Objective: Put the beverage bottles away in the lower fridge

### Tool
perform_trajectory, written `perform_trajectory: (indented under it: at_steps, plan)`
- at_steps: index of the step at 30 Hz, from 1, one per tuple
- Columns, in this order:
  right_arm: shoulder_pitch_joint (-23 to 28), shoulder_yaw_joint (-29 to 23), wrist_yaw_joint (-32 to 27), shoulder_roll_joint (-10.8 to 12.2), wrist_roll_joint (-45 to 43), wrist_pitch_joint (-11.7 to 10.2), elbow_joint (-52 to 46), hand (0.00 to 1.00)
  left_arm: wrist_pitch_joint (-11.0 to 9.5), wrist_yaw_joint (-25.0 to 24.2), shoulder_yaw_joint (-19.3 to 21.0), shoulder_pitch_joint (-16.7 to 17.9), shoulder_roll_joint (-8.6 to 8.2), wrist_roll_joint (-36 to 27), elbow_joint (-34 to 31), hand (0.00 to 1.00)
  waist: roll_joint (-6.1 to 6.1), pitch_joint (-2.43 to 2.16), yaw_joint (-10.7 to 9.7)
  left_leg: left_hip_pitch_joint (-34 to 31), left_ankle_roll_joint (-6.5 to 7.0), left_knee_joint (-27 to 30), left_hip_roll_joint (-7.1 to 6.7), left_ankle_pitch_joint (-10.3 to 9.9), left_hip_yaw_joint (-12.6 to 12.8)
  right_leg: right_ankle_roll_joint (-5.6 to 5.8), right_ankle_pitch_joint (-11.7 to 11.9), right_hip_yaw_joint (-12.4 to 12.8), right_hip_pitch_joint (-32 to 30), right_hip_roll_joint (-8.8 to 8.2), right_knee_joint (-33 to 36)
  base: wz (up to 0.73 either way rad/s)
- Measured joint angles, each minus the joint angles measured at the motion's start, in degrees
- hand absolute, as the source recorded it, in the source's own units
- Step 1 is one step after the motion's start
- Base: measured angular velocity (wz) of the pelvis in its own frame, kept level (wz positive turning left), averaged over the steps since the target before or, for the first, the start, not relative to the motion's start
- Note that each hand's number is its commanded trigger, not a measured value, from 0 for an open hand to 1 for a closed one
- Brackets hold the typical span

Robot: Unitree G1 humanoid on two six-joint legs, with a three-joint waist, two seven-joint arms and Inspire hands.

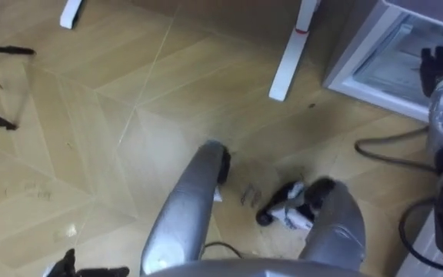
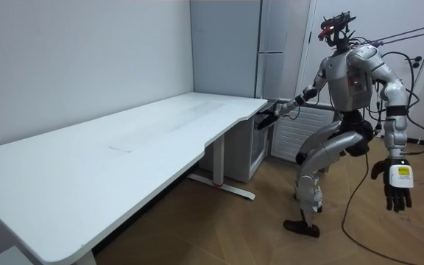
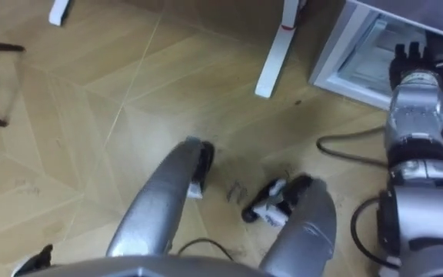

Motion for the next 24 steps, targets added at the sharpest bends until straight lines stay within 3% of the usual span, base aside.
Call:
perform_trajectory:
  at_steps: [5, 8, 11, 14, 16, 18, 20, 21, 24]
  plan:
    - [3.2, 0.6, 8.4, -0.8, -7.6, 3.9, 9.1, 0.0, 0.4, -2.1, 0.1, 0.0, -0.03, 0.1, 0.2, 0.0, -0.91, -0.18, -0.7, 4.4, 0.6, -3.6, 0.05, 0.3, -1.2, 1.5, 1.7, -2.1, 5.7, 1.52, -5.2, 0.05]
    - [7.9, 2.0, 12.9, -0.8, -13.2, 6.7, 13.4, 0.0, 0.3, -2.8, 1.3, 0.0, 0.01, 0.2, 0.3, 0.0, -1.09, -0.58, -1.8, 8.0, 1.2, -6.2, 0.02, 0.8, -2.0, 3.04, 2.8, -3.1, 10.4, 3.22, -9.6, 0.06]
    - [13.2, 5.3, 15.7, -1.1, -25.7, 8.0, 17.4, 0.0, 0.4, -3.6, 1.8, -0.8, 0.04, 1.8, 0.7, 0.0, -1.45, -1.11, -3.7, 12.5, 2.28, -10.4, 0.12, 1.5, -1.5, 4.99, 4.9, -3.8, 15.4, 4.83, -15.4, 0.02]
    - [16.6, 7.2, 17.2, -1.0, -36.3, 9.7, 19.4, 0.0, 0.4, -4.0, 2.7, -3.0, -0.09, 4.2, 2.1, 0.0, -1.65, -1.35, -4.9, 16.6, 2.85, -13.6, 0.17, 1.8, -1.4, 6.36, 6.1, -2.8, 19.5, 6.62, -19.9, 0.1]
    - [18.4, 8.6, 18.2, -0.8, -42.7, 10.2, 21.1, 0.0, 0.4, -4.7, 2.7, -5.4, -0.2, 4.5, 4.3, 0.0, -2.09, -1.59, -4.9, 20.9, 3.23, -16.7, 0.61, 2.0, -0.5, 7.24, 7.5, 0.3, 22.6, 8.86, -23.9, -0.2]
    - [19.4, 8.4, 18.5, -0.6, -45.2, 10.9, 21.5, 0.0, 0.4, -5.0, 3.2, -5.5, -0.79, 4.5, 5.0, 0.0, -2.38, -1.56, -5.2, 24.9, 3.44, -19.1, 0.97, 1.9, 0.5, 7.79, 8.4, 1.5, 25.9, 9.87, -26.8, -0.31]
    - [21.9, 8.3, 18.9, -0.2, -45.6, 11.4, 21.4, 0.0, 0.4, -5.1, 3.9, -5.5, -1.0, 4.5, 5.3, 0.0, -3.07, -1.86, -5.7, 28.8, 3.78, -22.2, 1.05, 2.2, 1.1, 8.32, 9.0, 1.8, 29.2, 10.4, -29.7, -0.16]
    - [23.3, 7.6, 18.8, 0.1, -46.4, 11.5, 21.2, 0.0, 0.5, -5.5, 4.5, -5.3, -1.1, 5.0, 5.5, 0.0, -3.26, -2.27, -6.1, 31.2, 3.79, -23.9, 1.32, 2.2, 1.2, 8.57, 9.6, 1.8, 31.7, 11.09, -32.1, -0.15]
    - [26.2, 5.1, 18.8, 1.0, -47.3, 12.6, 20.4, 0.0, 1.3, -6.2, 6.8, -4.2, -2.02, 6.3, 6.0, 0.0, -3.61, -2.47, -6.8, 37.2, 3.78, -27.4, 2.4, 2.2, 2.0, 9.08, 11.6, 2.4, 38.0, 13.41, -38.3, -0.18]
